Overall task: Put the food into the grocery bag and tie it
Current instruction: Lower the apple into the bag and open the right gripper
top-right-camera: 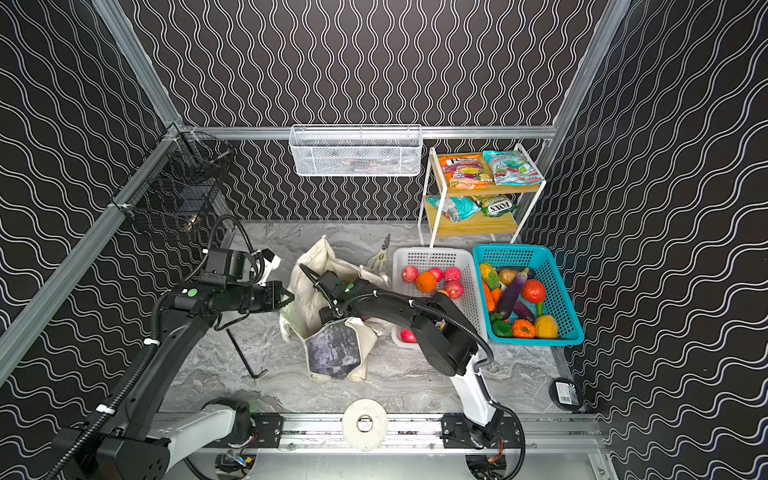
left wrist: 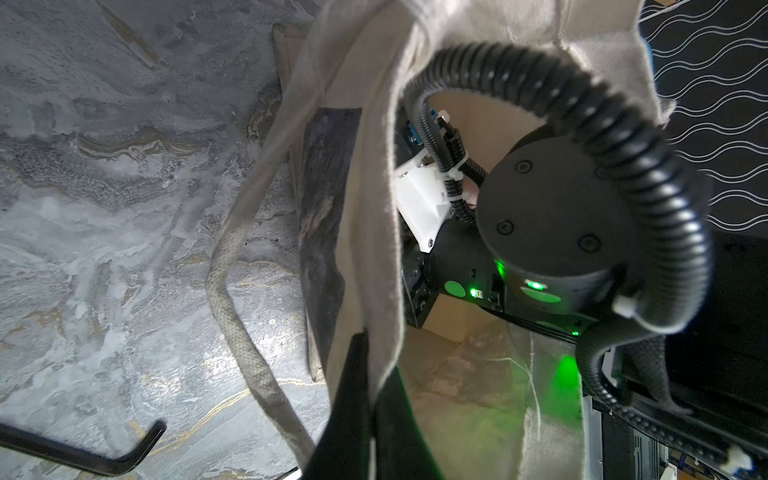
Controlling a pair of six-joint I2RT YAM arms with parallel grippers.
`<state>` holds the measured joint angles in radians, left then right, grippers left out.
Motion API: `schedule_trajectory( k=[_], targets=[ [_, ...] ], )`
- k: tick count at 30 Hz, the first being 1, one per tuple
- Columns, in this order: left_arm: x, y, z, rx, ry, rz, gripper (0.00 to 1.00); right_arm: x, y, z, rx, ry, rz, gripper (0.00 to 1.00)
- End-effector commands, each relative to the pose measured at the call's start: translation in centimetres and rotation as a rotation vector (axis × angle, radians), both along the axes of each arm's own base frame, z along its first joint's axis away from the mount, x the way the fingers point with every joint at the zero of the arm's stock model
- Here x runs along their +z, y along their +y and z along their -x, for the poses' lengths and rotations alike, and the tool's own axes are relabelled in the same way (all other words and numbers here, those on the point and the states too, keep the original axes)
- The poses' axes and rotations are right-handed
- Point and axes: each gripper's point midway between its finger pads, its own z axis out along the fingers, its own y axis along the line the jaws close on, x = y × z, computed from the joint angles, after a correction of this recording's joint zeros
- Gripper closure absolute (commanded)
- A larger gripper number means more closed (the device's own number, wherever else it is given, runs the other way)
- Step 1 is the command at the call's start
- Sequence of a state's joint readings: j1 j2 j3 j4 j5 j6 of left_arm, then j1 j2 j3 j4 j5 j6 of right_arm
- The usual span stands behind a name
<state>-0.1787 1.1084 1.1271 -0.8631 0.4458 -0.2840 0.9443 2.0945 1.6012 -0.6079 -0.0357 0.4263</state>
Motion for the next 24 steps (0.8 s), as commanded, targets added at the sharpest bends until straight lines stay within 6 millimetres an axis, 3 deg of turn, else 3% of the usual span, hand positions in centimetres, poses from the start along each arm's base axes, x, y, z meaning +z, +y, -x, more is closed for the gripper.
schedule_trajectory(
  k=[1, 17, 24],
  targets=[
    [0.6, -0.1, -0.2, -0.015, -0.029, -0.001, 1.00, -2.2, -2.8, 0.1, -0.017, 0.014, 0.129, 0.36],
    [0.3, 0.1, 0.3, -0.016, -0.024, -0.011, 1.00, -2.5, -2.6, -0.3, -0.017, 0.008, 0.136, 0.20],
    [-0.3, 0.3, 0.6, -0.019, -0.020, -0.026, 1.00, -1.1, -2.2, -0.6, -0.028, -0.005, 0.119, 0.10]
  ],
)
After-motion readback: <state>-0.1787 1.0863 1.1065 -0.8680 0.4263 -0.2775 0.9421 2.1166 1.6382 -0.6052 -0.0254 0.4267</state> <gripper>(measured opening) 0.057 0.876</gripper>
